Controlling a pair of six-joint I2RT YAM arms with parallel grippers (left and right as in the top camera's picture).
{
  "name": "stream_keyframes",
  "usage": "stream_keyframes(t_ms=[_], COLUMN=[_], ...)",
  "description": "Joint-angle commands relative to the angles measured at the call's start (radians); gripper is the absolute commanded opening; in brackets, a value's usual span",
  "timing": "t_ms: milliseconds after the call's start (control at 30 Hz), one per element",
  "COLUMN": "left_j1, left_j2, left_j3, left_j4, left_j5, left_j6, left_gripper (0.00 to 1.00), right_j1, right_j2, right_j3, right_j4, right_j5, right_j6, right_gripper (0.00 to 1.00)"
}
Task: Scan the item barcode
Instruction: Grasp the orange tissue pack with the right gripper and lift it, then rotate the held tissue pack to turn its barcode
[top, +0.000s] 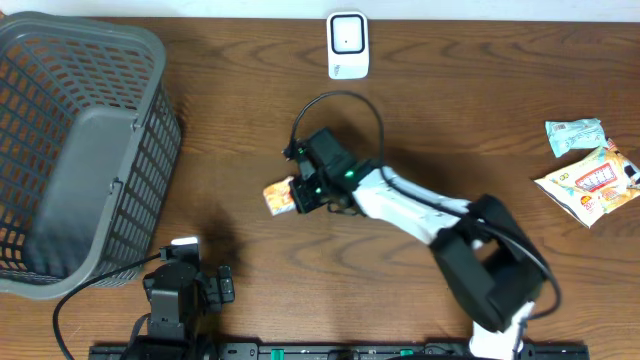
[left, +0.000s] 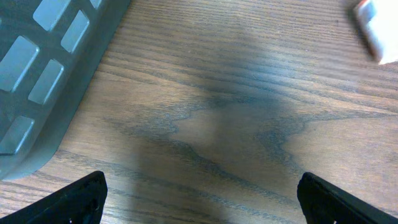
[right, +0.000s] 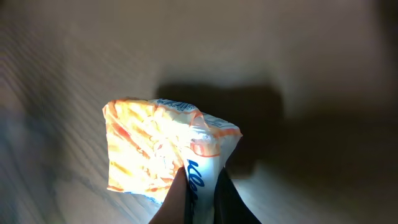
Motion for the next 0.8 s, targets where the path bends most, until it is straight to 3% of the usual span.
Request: stream_keyframes(t_ms=[0,133,433,600,767], left_j1=[0.002,0.002,0.002,0.002,0.002], left_j2=[0.000,0.000,0.000,0.000,0.000], left_j3=[-0.005,-0.005,-0.005,-0.005,-0.005], left_j4=[-0.018,-0.018,-0.018,-0.018,-0.018], left_j5=[-0.005,-0.005,-0.005,-0.005,-0.005], left_j6=[-0.005,-0.005,-0.005,-0.005,-0.005], left_gripper=[0.98,0.98,0.98,0.98,0.98], right_j1=[-0.037,-0.070,-0.151,-0.212,-0.297], right_j2=[-0.144,-0.269,-0.537,-0.618,-0.634], right_j3=[0.001,0.000,0.000,0.000,0.000], right_j4=[-0.008,-0.013,-0.053,-0.168,-0.242], right_j5=[0.009,-0.108,-0.549,-0.802,-1.088], right_j6=[-0.084,-0.217,-0.793,-1.134,-1.367], right_gripper=[0.01,0.01,0.01,0.01,0.01])
